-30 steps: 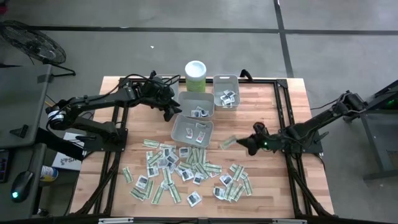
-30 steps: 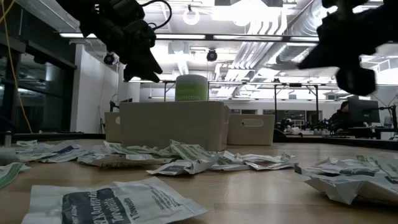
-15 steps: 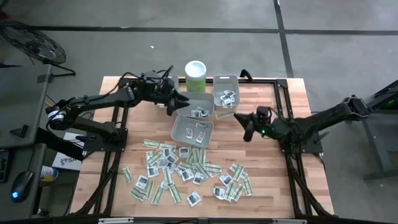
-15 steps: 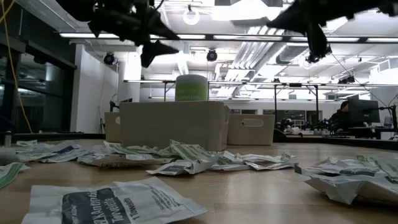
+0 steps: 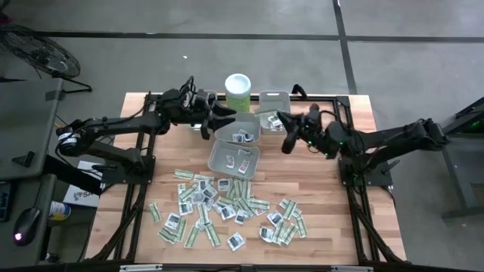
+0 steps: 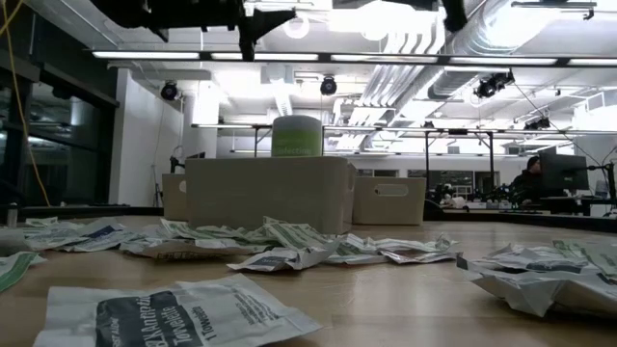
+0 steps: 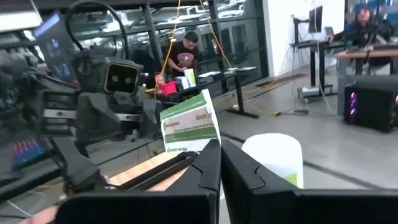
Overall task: Pick & Place First Aid Supplies
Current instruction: Put the bandage pack into the left bin
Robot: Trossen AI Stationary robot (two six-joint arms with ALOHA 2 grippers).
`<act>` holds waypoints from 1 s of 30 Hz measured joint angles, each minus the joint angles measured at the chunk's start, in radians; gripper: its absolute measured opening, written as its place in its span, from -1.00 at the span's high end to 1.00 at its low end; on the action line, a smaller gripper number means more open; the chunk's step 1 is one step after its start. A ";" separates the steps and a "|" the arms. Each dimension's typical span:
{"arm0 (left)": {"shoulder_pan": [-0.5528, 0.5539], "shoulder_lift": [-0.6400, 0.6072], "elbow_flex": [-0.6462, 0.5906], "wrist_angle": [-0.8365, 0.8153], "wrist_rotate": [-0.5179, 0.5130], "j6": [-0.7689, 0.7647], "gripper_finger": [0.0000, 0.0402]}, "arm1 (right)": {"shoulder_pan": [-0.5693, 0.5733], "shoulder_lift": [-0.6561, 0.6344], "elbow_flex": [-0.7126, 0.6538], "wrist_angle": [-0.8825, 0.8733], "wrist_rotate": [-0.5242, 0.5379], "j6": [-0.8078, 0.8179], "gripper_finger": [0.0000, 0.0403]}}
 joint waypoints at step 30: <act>-0.022 0.000 0.000 -0.003 -0.124 -0.033 0.86 | -0.090 0.323 0.276 -0.019 -0.174 -0.081 1.00</act>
